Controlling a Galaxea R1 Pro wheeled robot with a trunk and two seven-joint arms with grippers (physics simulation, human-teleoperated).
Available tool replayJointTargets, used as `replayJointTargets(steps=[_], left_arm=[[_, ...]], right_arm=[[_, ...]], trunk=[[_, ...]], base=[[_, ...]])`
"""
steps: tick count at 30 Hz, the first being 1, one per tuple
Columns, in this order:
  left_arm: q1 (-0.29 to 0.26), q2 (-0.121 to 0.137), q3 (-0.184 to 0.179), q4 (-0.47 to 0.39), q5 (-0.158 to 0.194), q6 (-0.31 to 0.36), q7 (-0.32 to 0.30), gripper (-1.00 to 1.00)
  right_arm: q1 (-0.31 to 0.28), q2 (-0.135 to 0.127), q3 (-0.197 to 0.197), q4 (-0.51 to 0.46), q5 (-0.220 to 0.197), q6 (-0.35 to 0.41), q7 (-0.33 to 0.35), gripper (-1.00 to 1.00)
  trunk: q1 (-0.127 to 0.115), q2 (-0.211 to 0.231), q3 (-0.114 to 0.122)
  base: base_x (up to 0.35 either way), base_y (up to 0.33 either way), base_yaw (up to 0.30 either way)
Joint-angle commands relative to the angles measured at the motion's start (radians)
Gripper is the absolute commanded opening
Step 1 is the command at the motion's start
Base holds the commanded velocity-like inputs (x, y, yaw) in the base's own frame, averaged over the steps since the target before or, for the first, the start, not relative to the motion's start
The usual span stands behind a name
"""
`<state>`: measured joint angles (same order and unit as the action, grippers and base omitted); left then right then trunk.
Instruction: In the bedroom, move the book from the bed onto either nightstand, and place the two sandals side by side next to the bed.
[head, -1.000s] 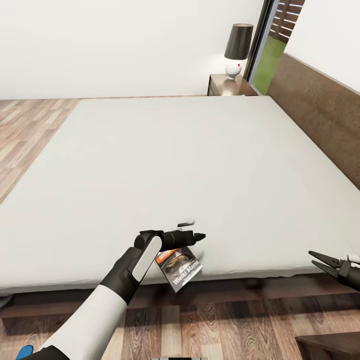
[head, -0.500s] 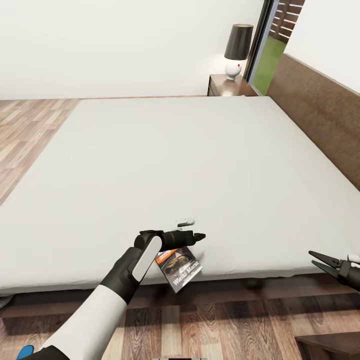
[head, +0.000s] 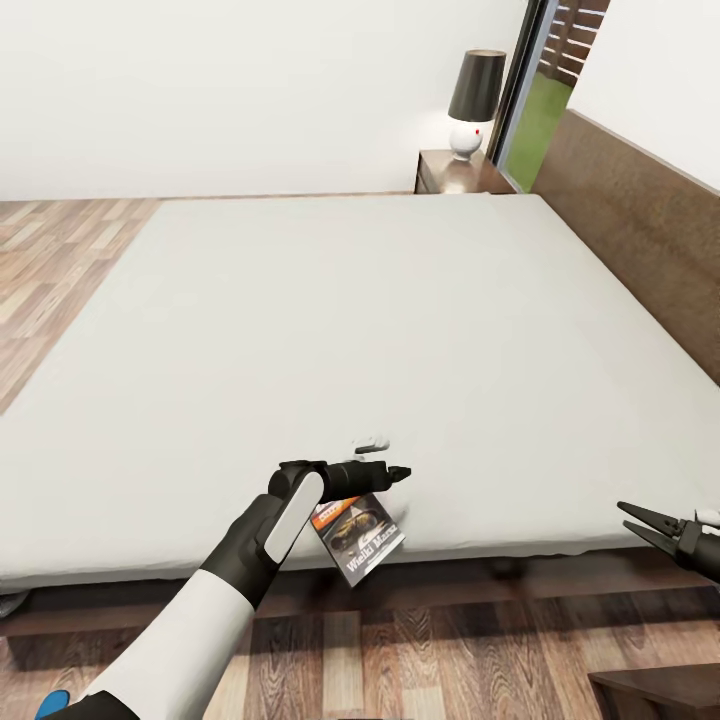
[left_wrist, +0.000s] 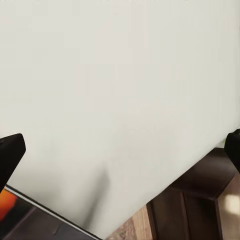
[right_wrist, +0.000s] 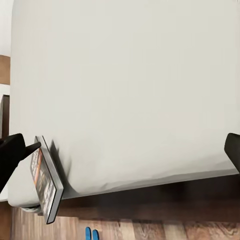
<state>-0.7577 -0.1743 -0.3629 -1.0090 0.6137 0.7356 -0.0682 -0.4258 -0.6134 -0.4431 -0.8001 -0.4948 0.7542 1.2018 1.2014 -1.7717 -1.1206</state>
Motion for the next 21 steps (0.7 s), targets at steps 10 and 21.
replayJointTargets(steps=[10,21], left_arm=[[0.000,0.000,0.001,0.000,-0.003,0.004,-0.004,1.00],[0.000,0.000,0.001,0.000,-0.003,0.004,-0.006,1.00]], right_arm=[[0.000,0.000,0.000,0.001,-0.004,0.007,0.001,1.00],[0.000,0.000,0.000,0.000,-0.004,0.007,0.002,1.00]], trunk=[[-0.023,0.042,0.018],[-0.065,0.119,0.053]], base=[[0.000,0.000,0.000],[0.000,0.000,0.000]])
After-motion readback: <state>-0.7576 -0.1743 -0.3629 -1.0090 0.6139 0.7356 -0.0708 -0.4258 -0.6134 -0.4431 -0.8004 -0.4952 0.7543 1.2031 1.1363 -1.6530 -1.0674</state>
